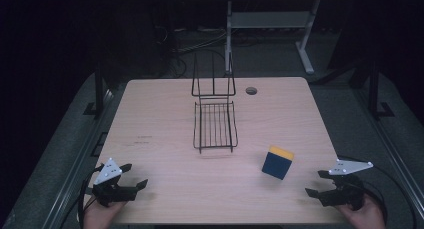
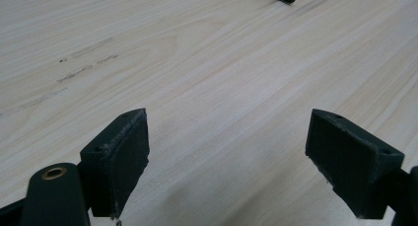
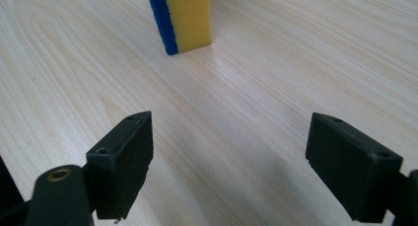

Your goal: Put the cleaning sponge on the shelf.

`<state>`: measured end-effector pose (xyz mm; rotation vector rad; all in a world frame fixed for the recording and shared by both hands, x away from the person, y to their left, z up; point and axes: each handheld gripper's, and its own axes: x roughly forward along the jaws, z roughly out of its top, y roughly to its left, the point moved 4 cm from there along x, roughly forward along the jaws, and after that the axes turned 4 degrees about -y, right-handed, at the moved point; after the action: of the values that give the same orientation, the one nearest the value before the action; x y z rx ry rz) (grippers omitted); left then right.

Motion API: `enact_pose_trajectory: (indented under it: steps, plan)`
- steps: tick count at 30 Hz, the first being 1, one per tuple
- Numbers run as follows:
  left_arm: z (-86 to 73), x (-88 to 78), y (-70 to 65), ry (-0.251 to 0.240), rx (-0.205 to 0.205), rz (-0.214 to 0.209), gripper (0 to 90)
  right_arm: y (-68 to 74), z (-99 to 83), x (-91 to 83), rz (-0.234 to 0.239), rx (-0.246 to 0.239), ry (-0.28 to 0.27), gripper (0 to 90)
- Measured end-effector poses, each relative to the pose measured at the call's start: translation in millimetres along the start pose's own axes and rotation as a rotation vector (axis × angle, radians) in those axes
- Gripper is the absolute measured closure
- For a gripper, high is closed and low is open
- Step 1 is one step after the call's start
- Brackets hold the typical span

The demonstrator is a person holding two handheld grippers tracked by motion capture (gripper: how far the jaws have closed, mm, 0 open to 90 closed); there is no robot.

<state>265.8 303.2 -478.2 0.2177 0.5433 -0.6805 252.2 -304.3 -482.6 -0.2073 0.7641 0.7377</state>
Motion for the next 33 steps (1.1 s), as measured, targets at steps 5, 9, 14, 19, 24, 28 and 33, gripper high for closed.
enact_pose_trajectory:
  steps: [5,9,14,19,24,28,33]
  plan:
    - [0.5,1.3,-0.7,0.001,0.003,-0.003,16.3,-0.2,2.4,1.2,0.008,-0.005,0.002,17.8]
    - [0.8,2.2,0.7,-0.003,-0.003,-0.004,16.3,1.2,6.7,2.3,0.021,-0.014,-0.003,17.8]
    - [2.0,3.7,0.9,-0.001,0.005,-0.009,16.3,5.2,19.9,4.5,0.038,-0.048,0.005,17.5]
    - [2.8,4.2,0.6,-0.003,0.0,-0.009,16.3,7.9,29.9,5.7,0.052,-0.069,0.002,17.4]
    - [3.8,3.1,0.2,-0.008,0.008,-0.004,16.3,14.0,43.4,9.9,0.068,-0.105,0.013,17.4]
    - [3.6,3.0,0.5,-0.01,0.006,-0.004,16.3,16.1,51.3,12.1,0.08,-0.123,0.013,17.3]
    - [3.9,2.0,-0.5,-0.012,0.006,-0.003,16.3,19.9,59.3,14.0,0.091,-0.138,0.012,17.3]
